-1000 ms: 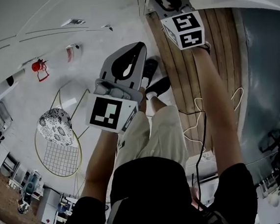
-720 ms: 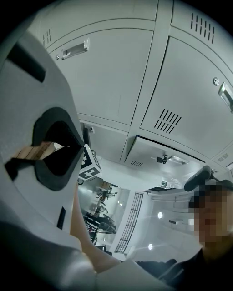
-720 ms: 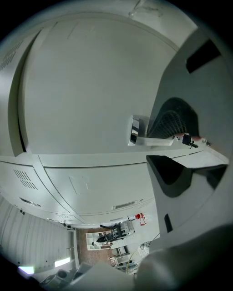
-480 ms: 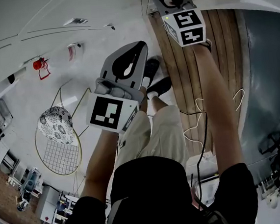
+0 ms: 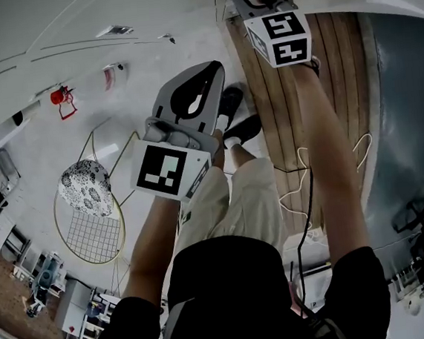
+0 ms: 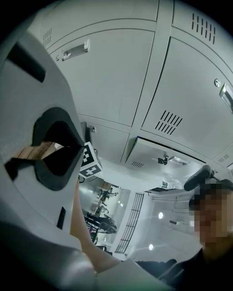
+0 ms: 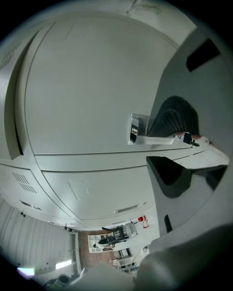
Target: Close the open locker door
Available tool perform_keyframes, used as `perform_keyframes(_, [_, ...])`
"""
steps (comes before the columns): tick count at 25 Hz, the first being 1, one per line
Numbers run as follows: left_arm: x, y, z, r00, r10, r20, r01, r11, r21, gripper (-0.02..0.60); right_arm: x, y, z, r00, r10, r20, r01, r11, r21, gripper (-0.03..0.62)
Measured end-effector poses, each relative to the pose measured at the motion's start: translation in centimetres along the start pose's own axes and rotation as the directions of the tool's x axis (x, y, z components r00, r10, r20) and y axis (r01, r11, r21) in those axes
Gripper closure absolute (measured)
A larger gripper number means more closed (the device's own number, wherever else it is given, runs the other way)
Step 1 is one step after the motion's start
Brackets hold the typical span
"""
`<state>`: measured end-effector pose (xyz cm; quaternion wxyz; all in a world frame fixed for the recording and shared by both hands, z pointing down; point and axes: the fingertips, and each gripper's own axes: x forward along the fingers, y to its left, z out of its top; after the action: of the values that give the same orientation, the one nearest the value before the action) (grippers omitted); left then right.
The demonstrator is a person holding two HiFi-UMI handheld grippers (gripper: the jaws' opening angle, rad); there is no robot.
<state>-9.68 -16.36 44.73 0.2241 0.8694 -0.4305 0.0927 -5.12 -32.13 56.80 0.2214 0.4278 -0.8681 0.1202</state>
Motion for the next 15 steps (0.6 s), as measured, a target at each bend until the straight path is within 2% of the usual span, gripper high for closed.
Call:
perform_keyframes(9, [-0.05, -0.22, 0.15, 1.000, -0.006, 0.006, 0.006, 1.000, 0.021, 0.565, -0.02, -0.09, 0.05, 1.000, -0.013, -0.012, 0.013, 1.000, -0.002, 0.471])
perform_keyframes(15, [-0.41, -0.32, 0.57, 1.000, -0.003, 0.013, 0.003, 1.000, 0.028, 0.565, -0.20, 0.29, 0.14, 0.999, -0.032, -0.013, 0.032, 0.999, -0.001, 0.437])
